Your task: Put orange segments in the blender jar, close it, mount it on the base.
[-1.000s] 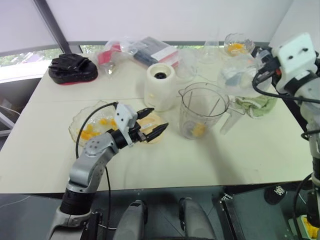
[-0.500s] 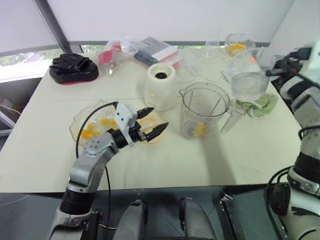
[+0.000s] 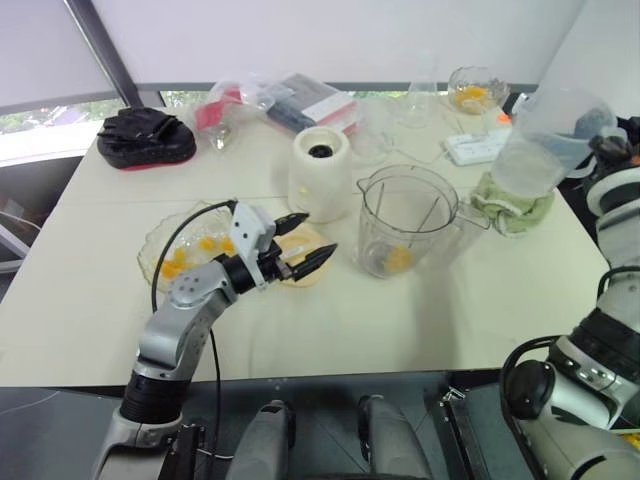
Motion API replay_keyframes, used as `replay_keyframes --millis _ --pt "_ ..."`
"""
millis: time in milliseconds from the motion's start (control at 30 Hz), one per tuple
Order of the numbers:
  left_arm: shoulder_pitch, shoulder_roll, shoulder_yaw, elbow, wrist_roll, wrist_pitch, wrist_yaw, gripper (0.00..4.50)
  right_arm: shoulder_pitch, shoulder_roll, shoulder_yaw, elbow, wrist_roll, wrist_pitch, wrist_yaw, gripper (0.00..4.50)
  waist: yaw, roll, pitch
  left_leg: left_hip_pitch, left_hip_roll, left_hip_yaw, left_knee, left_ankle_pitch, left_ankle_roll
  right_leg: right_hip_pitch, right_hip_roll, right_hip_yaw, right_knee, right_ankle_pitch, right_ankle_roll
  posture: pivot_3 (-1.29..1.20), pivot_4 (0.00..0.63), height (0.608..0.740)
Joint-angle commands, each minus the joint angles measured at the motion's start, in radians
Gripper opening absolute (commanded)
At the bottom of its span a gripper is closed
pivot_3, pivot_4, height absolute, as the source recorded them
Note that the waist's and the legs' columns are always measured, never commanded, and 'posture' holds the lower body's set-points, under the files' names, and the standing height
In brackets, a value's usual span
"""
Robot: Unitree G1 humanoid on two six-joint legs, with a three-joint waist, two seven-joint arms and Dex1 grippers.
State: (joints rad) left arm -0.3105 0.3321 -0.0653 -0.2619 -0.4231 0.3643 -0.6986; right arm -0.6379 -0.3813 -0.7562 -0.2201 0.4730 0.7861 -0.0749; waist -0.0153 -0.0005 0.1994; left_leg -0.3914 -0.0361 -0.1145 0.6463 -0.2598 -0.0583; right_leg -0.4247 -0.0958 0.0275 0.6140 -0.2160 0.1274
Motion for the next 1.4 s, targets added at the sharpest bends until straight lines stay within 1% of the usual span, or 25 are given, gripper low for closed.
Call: replay_keyframes --millis 33,200,300,600,833,1033,1133,1300,1400 --pt "0.0 0.006 0.007 -0.01 -0.001 -0.023 -0.008 4.04 0.058 0.032 -0.026 0.02 -0.021 -0.156 -0.017 0.04 -0.001 0.0 0.0 0.0 0.0 0.0 0.0 0.0 0.0 0.0 0.0 0.0 0.0 0.0 0.0 0.0 0.15 0.74" --pt "0.005 0.013 0.008 -0.001 0.008 -0.038 -0.014 4.04 0.15 0.087 -0.036 0.18 -0.06 -0.384 -0.033 0.04 -0.002 0.0 0.0 0.0 0.0 0.0 0.0 0.0 0.0 0.0 0.0 0.0 0.001 0.0 0.0 0.0 0.15 0.74" --pt "0.008 0.019 0.012 -0.001 0.007 -0.04 -0.017 4.04 0.191 0.096 -0.02 0.263 -0.077 -0.481 -0.022 0.04 -0.005 0.001 -0.001 0.001 0.0 0.0 0.0 0.0 0.0 0.0 0.0 0.0 0.001 0.0 0.0 0.0 0.15 0.74" --pt "0.025 0.053 0.022 -0.018 0.003 -0.036 -0.023 4.04 0.217 0.1 0.014 0.476 -0.082 -0.685 -0.013 0.04 -0.021 0.002 -0.001 0.002 0.0 0.001 0.0 0.0 0.0 0.0 0.0 0.0 0.003 0.0 0.0 0.0 0.15 0.74" --pt "0.025 0.077 0.025 -0.029 0.0 -0.027 -0.02 4.04 0.187 0.076 0.047 0.682 -0.1 -0.842 -0.005 0.04 -0.03 0.002 -0.001 0.002 0.0 0.001 0.0 0.0 0.0 0.0 0.0 0.001 0.003 0.0 0.0 0.0 0.15 0.74" --pt "0.027 0.08 0.026 -0.035 -0.001 -0.026 -0.012 4.04 0.2 0.067 0.083 0.741 -0.112 -0.903 0.0 0.04 -0.03 0.002 -0.001 0.002 0.0 0.001 0.001 0.0 0.0 0.001 0.0 0.001 0.003 0.0 0.0 0.0 0.15 0.74" --pt "0.029 0.078 0.024 -0.034 0.001 -0.03 -0.009 4.04 0.211 0.068 0.095 0.74 -0.11 -0.91 -0.001 0.99 -0.03 0.002 -0.001 0.003 0.0 0.001 0.001 0.0 0.0 0.001 0.0 0.002 0.003 0.0 0.0 0.0 0.15 0.74" --pt "0.028 0.074 0.019 -0.033 0.001 -0.031 -0.006 4.04 0.23 0.072 0.107 0.719 -0.109 -0.901 -0.008 3.48 -0.031 0.002 -0.001 0.003 0.0 0.001 0.001 0.0 0.0 0.001 0.0 0.002 0.003 0.0 0.0 0.0 0.15 0.74" --pt "0.026 0.071 0.017 -0.031 0.002 -0.032 -0.004 4.04 0.251 0.077 0.113 0.697 -0.11 -0.898 -0.016 3.48 -0.031 0.002 -0.001 0.003 0.0 0.001 0.001 0.0 0.0 0.001 0.0 0.002 0.003 0.0 -0.001 0.0 0.15 0.74"
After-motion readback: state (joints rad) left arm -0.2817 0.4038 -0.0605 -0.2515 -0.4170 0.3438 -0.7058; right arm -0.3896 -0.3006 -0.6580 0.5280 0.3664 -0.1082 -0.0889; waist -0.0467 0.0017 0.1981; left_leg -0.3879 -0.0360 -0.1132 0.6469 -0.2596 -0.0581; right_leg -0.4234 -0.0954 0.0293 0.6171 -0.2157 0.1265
